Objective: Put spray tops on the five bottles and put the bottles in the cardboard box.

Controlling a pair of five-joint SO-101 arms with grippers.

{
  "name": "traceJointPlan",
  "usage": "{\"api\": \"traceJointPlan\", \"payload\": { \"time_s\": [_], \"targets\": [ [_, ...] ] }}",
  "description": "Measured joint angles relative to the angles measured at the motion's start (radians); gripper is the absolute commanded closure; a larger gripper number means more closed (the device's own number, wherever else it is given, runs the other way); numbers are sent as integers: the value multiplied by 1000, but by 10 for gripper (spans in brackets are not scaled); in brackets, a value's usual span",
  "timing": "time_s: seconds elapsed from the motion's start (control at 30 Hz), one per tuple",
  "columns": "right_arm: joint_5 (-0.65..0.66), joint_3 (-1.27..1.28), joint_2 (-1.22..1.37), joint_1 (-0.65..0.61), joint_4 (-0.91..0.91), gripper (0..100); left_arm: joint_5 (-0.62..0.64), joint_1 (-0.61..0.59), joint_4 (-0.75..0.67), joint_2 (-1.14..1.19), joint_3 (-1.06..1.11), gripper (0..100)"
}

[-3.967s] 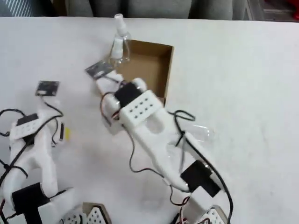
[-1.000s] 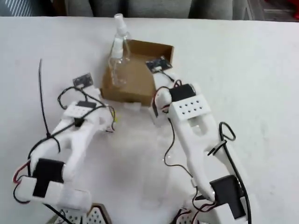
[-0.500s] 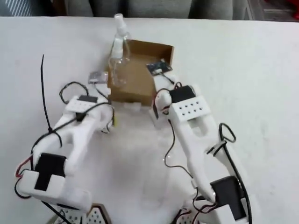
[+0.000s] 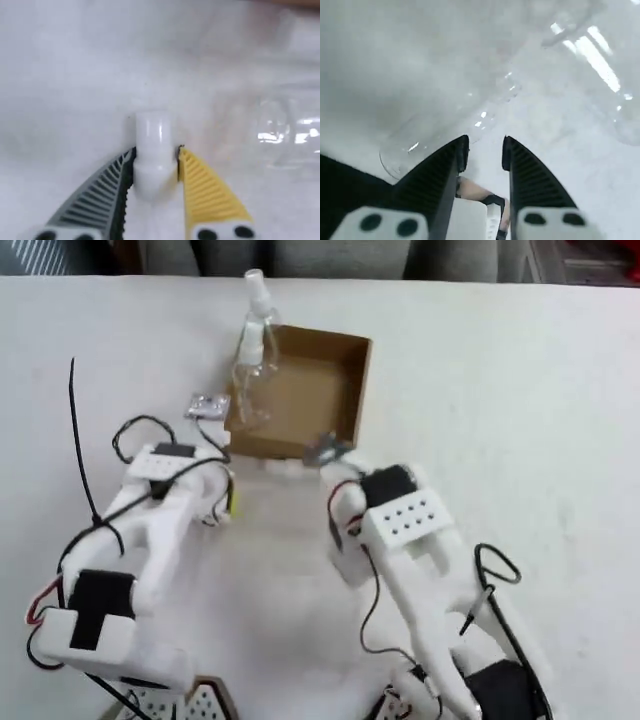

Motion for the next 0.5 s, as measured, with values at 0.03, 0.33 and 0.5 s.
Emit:
{"api": "traceJointPlan", "payload": {
  "time_s": [0.03,0.33,0.5],
  "targets": [
    [11,3,-12,-9,0,908,0,0,0,0,0,954],
    [23,17,-54,-28,-3,901,-3,0,0,0,0,954],
    [-21,17,-54,-29,-3,738,-6,0,0,0,0,954]
  ]
}}
